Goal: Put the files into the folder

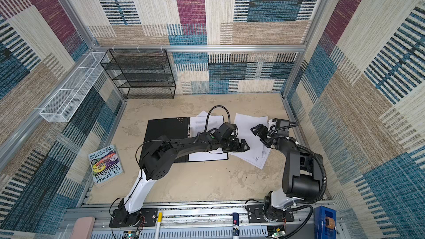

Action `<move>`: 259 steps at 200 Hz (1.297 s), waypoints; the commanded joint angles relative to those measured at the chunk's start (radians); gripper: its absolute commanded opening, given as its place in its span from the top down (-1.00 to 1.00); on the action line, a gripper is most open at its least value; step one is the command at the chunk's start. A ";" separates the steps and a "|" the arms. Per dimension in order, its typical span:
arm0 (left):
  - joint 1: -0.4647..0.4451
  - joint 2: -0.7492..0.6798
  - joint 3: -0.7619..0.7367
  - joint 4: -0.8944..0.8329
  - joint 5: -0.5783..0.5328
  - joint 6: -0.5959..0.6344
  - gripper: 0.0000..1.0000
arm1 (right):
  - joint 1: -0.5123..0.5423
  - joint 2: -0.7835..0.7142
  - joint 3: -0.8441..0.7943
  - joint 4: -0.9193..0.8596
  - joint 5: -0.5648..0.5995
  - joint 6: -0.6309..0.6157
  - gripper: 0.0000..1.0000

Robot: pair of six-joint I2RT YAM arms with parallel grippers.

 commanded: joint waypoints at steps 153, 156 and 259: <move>0.009 0.008 -0.007 -0.189 0.025 -0.009 -0.98 | -0.004 -0.031 -0.001 -0.024 0.109 -0.011 0.88; 0.009 0.006 -0.003 -0.187 0.030 -0.006 -0.98 | -0.004 -0.033 -0.002 -0.025 0.109 -0.012 0.92; 0.015 -0.330 0.116 -0.213 0.164 0.137 -0.98 | 0.082 -0.199 0.211 -0.247 0.212 -0.080 1.00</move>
